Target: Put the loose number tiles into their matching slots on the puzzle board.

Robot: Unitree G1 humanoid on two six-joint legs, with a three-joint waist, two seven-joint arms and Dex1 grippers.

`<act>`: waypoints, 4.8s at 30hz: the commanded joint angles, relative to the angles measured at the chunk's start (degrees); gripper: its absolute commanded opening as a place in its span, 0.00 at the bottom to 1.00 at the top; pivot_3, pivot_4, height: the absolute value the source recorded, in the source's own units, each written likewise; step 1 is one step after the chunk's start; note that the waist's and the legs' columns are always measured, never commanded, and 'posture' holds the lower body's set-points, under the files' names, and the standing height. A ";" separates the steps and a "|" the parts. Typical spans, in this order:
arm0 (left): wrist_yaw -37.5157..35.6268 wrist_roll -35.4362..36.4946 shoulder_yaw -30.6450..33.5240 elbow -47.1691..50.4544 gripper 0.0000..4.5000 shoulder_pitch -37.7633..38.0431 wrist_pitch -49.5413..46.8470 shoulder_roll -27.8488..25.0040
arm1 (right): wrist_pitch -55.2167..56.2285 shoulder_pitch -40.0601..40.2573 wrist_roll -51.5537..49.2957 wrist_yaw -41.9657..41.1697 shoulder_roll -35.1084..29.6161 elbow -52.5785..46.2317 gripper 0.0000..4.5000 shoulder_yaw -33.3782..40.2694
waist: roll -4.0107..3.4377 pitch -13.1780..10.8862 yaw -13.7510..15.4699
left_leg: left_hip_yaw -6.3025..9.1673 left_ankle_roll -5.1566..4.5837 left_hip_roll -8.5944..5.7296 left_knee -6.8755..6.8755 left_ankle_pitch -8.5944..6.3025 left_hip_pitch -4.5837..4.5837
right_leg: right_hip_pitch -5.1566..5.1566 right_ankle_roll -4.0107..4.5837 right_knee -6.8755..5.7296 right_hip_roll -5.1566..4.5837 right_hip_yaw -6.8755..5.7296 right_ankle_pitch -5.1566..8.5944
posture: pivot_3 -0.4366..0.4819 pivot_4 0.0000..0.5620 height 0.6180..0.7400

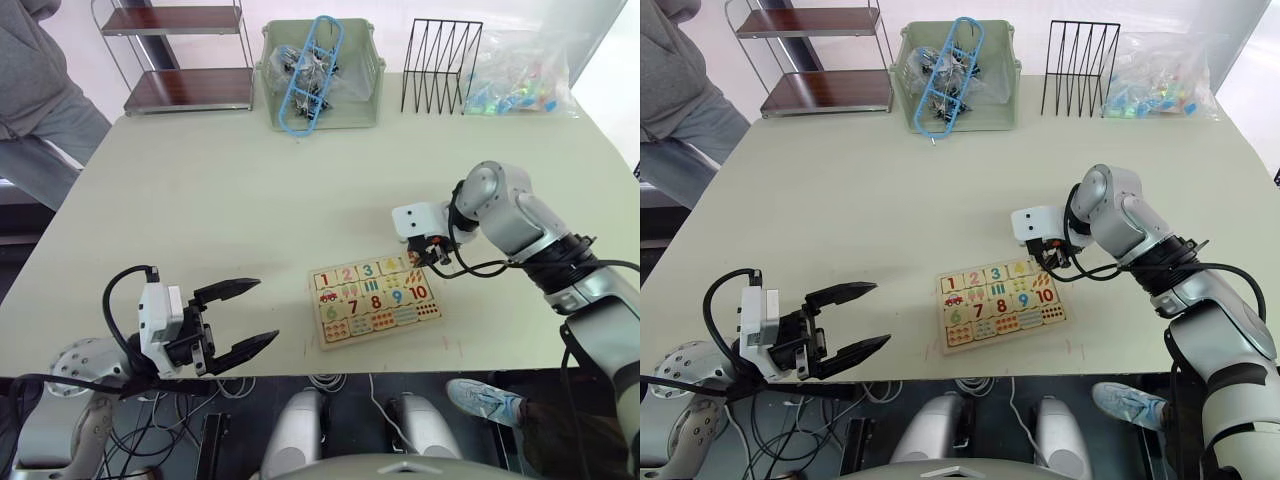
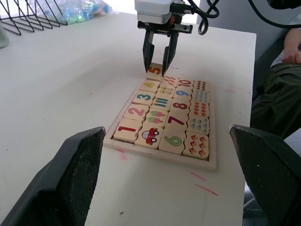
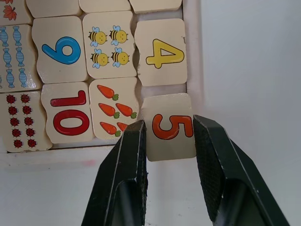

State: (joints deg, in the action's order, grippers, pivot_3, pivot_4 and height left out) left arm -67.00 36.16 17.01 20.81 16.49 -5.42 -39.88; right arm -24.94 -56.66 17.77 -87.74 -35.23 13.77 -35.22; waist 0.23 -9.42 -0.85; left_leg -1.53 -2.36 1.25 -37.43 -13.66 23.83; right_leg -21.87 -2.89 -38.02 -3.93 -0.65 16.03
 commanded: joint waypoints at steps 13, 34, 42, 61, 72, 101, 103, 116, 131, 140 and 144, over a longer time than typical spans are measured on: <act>0.07 0.83 1.11 2.13 1.00 0.10 0.40 -0.26 | -0.55 0.10 -0.42 -0.26 0.65 -0.91 0.19 0.47 | 0.00 0.00 0.01 | 0.00 0.00 0.00 0.00 0.00 0.00 | 0.00 0.00 0.00 0.00 0.00 0.00 | 0.48 0.27 1.00; 0.23 0.94 1.01 2.26 1.00 0.12 0.24 -0.12 | 0.69 -0.04 -1.05 -0.45 0.28 -0.44 1.00 0.94 | 0.00 0.00 0.00 | 0.00 0.00 0.00 0.01 0.00 0.00 | -0.01 0.00 0.01 -0.01 0.00 0.00 | 0.48 0.27 1.00; 0.24 0.92 0.89 2.09 1.00 -0.16 0.31 -0.02 | 0.36 -0.36 -2.95 -0.72 -1.80 0.49 1.00 3.36 | 0.00 0.00 0.01 | 0.00 0.00 0.00 0.01 0.00 0.00 | 0.00 0.01 0.01 -0.03 0.00 0.00 | 0.48 0.27 1.00; -0.50 0.74 0.47 0.70 1.00 -1.97 0.22 -0.38 | 4.71 5.16 -8.89 5.39 -5.71 4.04 0.01 11.30 | 0.00 0.00 -0.05 | 0.01 0.01 0.00 0.08 -0.01 0.03 | 0.00 0.04 0.07 -0.12 0.16 0.01 | 0.48 0.27 1.00; -1.02 0.68 0.82 0.66 1.00 -2.49 -0.13 -0.42 | 6.09 6.03 -9.00 5.83 -4.15 3.60 0.01 10.48 | -0.01 0.00 0.00 | 0.00 0.00 0.00 0.08 -0.01 0.03 | 0.00 0.02 0.06 -0.09 0.06 0.01 | 0.48 0.27 1.00; -0.96 0.56 1.04 0.58 1.00 -1.93 0.21 -0.07 | 5.50 6.92 -9.32 5.11 -3.12 1.59 0.01 9.57 | 0.00 0.00 0.03 | -0.01 0.00 -0.01 0.07 0.00 0.02 | 0.00 0.01 0.05 0.01 -0.01 0.00 | 0.48 0.27 1.00; -1.01 0.52 1.01 0.54 1.00 -1.90 0.27 -0.05 | 5.19 7.26 -9.46 4.85 -3.07 0.97 0.01 9.44 | 0.00 0.00 0.04 | -0.01 0.00 0.00 0.07 0.00 0.03 | 0.00 0.01 0.05 0.01 -0.01 0.00 | 0.48 0.27 1.00; -1.28 0.55 1.25 0.44 1.00 -1.49 0.47 -0.07 | 4.93 7.70 -9.41 4.54 -3.35 0.49 0.01 9.60 | 0.00 0.00 0.04 | -0.02 0.00 0.00 0.05 0.00 0.01 | 0.00 0.00 0.03 0.06 0.00 0.00 | 0.48 0.27 1.00; 3.98 1.30 4.25 -0.11 1.00 0.09 -0.57 2.40 | 5.94 10.78 -15.10 10.24 -4.41 1.91 0.01 17.99 | 0.01 -0.01 0.06 | -0.01 0.00 0.01 0.04 0.00 0.01 | 0.01 0.00 0.02 0.03 0.00 0.00 | 0.48 0.27 1.00; 12.06 1.30 6.13 0.97 1.00 1.87 -2.41 5.51 | 14.48 19.92 -23.91 19.19 -3.28 2.52 0.01 30.93 | 0.03 0.00 0.20 | 0.00 0.00 0.01 0.03 0.00 0.00 | 0.07 0.00 0.03 0.01 0.00 0.00 | 0.48 0.27 1.00; 17.01 0.28 7.11 0.85 1.00 2.38 -3.36 7.25 | 14.27 27.33 -28.88 22.19 -3.19 -0.32 0.29 37.09 | 0.04 0.00 0.36 | 0.04 -0.01 0.00 0.01 0.00 -0.01 | 0.14 -0.01 0.04 -0.01 0.01 0.00 | 0.48 0.27 1.00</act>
State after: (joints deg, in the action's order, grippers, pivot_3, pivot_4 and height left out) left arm -51.73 36.61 22.39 19.86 18.62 -8.65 -32.77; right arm -10.67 -29.53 -8.38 -66.67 -38.13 15.91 -1.57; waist 0.27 -9.42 -0.49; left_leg -1.50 -2.37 1.26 -37.42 -13.67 23.82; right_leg -21.72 -2.90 -37.98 -3.94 -0.64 16.02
